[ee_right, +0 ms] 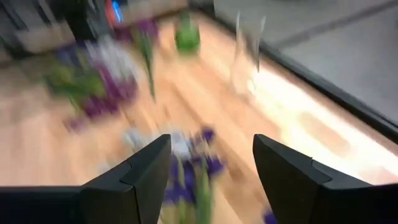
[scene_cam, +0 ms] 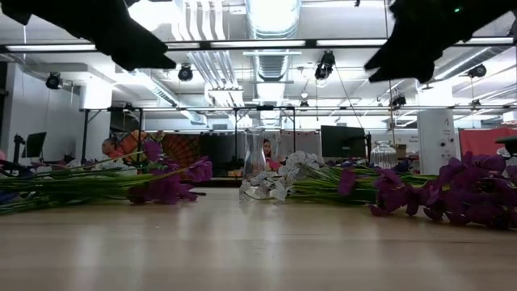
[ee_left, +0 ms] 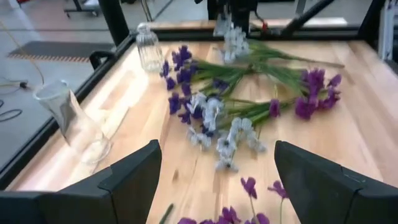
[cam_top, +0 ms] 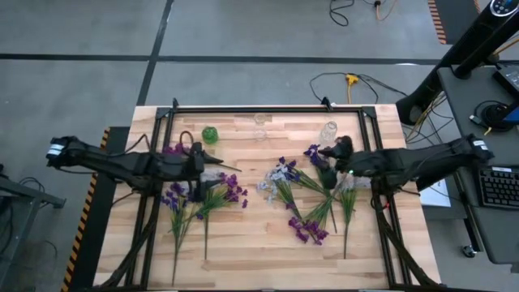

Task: Sort flowers into vase by color
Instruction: Put the middle dark violet flowers into the left transparent vase

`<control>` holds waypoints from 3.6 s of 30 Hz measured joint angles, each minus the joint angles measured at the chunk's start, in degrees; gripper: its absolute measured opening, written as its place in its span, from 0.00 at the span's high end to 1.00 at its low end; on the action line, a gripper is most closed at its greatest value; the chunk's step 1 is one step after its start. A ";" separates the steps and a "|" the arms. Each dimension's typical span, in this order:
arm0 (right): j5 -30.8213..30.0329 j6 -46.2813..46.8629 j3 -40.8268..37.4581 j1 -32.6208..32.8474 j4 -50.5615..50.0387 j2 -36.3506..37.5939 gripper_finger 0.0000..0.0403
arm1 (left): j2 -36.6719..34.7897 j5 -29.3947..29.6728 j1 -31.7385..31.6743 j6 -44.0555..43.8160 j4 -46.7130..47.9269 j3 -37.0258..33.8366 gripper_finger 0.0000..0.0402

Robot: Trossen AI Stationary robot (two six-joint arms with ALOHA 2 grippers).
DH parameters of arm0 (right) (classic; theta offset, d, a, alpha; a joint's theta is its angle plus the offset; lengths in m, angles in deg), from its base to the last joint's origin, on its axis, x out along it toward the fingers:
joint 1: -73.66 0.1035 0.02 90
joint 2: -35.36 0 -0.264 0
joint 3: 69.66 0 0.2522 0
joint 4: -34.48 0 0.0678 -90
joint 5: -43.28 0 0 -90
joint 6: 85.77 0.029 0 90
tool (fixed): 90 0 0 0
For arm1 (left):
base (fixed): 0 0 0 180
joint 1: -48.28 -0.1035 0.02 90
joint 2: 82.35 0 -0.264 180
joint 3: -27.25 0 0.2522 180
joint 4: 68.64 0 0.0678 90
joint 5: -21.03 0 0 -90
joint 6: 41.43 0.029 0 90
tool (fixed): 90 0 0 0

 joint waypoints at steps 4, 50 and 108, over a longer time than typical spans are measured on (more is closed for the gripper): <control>0.47 1.38 7.19 0.02 -11.64 -7.01 0.46 | 1.86 0.04 0.00 0.22 0.48 0.90 0.27; 9.75 -2.78 13.45 0.13 -17.96 -37.28 0.17 | 3.70 6.19 -0.07 -5.78 -2.42 1.45 0.27; 12.41 -5.05 4.29 -0.02 -2.33 -37.30 0.56 | 4.45 10.51 -0.09 -3.89 0.63 1.43 0.27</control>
